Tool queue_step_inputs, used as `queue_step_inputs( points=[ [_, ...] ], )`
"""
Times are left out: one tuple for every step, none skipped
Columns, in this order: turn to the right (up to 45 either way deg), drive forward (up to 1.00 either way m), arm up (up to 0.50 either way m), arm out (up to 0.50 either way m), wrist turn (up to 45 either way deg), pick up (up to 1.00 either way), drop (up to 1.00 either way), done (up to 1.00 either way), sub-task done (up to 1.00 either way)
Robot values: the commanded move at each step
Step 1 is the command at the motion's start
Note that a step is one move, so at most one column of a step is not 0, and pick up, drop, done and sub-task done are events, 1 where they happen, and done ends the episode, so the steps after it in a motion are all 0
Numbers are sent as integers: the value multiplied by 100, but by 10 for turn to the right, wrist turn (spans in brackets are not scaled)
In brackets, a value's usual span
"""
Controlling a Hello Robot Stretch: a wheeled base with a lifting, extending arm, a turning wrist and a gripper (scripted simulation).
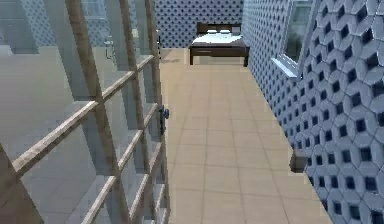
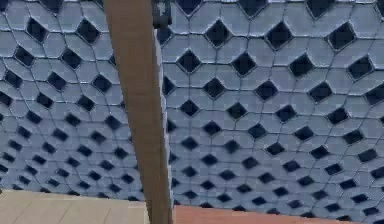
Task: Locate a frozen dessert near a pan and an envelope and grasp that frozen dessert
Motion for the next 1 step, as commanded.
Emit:
queue_step_inputs(
  points=[
    [450,0,0,0,0,0,0,0,0]
  ],
)
